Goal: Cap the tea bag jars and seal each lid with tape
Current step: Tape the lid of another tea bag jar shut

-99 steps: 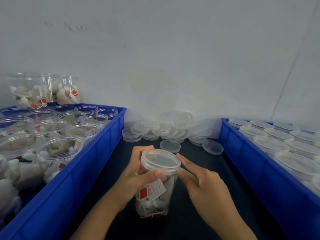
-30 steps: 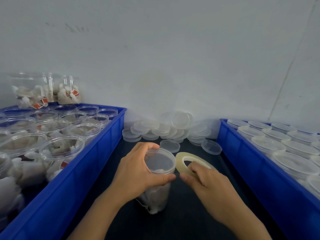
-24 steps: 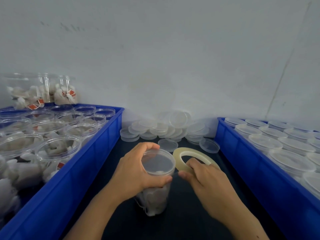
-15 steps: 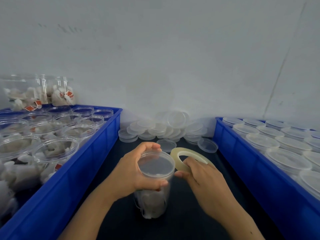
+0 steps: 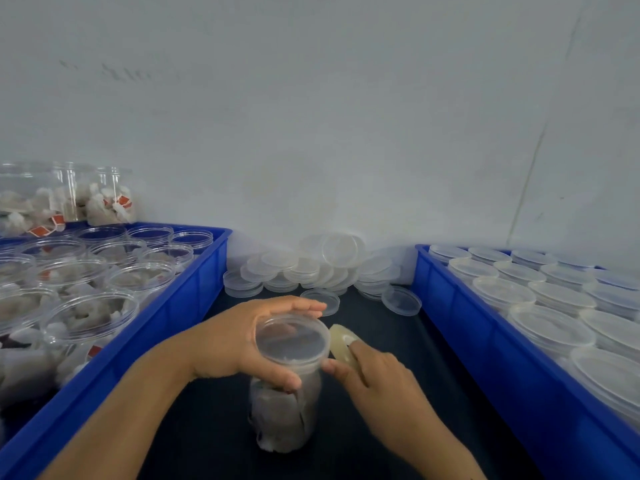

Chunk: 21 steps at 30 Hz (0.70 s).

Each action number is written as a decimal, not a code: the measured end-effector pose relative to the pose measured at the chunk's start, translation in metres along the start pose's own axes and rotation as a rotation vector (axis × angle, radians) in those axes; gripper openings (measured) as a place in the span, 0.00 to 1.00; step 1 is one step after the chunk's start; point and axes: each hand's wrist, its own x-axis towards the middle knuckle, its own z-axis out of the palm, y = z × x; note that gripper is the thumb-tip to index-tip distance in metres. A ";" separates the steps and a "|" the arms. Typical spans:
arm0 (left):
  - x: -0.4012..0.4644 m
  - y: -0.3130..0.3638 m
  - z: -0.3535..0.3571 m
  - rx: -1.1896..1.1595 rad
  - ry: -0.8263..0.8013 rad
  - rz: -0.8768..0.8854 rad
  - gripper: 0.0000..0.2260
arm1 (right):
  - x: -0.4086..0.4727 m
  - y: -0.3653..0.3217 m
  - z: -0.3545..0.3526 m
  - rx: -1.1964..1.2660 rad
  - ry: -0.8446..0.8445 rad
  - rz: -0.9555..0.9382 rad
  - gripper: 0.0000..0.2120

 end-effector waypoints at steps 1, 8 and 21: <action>-0.001 0.005 -0.003 0.062 -0.039 -0.034 0.38 | 0.001 0.001 0.000 0.020 0.004 0.004 0.28; 0.000 0.042 0.051 0.701 0.299 -0.300 0.58 | 0.005 0.006 -0.001 0.072 0.009 0.017 0.19; 0.010 0.016 0.047 0.676 0.359 -0.187 0.47 | 0.008 0.010 -0.006 -0.041 -0.025 -0.009 0.33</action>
